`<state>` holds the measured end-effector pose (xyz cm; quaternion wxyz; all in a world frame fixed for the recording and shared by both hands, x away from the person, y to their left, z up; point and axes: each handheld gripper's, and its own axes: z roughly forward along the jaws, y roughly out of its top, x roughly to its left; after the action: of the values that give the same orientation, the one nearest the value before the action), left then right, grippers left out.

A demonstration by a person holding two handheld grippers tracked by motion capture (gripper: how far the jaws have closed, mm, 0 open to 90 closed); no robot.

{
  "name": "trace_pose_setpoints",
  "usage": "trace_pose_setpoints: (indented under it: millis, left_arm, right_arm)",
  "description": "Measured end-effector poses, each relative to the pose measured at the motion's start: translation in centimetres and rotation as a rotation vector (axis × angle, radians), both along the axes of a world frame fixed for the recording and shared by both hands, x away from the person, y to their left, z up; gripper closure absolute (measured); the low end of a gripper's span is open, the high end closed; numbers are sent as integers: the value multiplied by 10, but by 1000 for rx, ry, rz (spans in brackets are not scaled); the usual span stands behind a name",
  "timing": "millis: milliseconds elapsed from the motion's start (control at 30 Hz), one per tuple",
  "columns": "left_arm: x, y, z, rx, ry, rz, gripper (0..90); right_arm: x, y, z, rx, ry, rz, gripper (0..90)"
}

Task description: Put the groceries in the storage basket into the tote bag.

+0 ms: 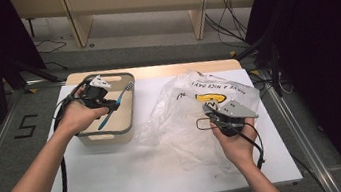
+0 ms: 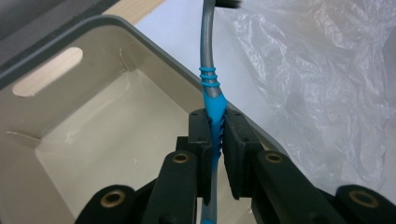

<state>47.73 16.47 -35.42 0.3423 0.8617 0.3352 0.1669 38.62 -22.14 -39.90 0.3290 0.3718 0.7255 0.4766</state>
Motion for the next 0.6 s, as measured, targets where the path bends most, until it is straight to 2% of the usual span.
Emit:
trace_pose_setpoints:
  millis: [133,500,600]
  left_arm:
    - [-5,-2,9,-12,-18,-13,816]
    - [-23,-18,15,-32,-9,-93,815]
    - [-30,-23,17,-52,-10,-119,815]
  right_arm:
    - [0,0,0,-1,1,3,900]
    - [0,0,0,-2,3,2,900]
    - [0,0,0,-2,1,1,900]
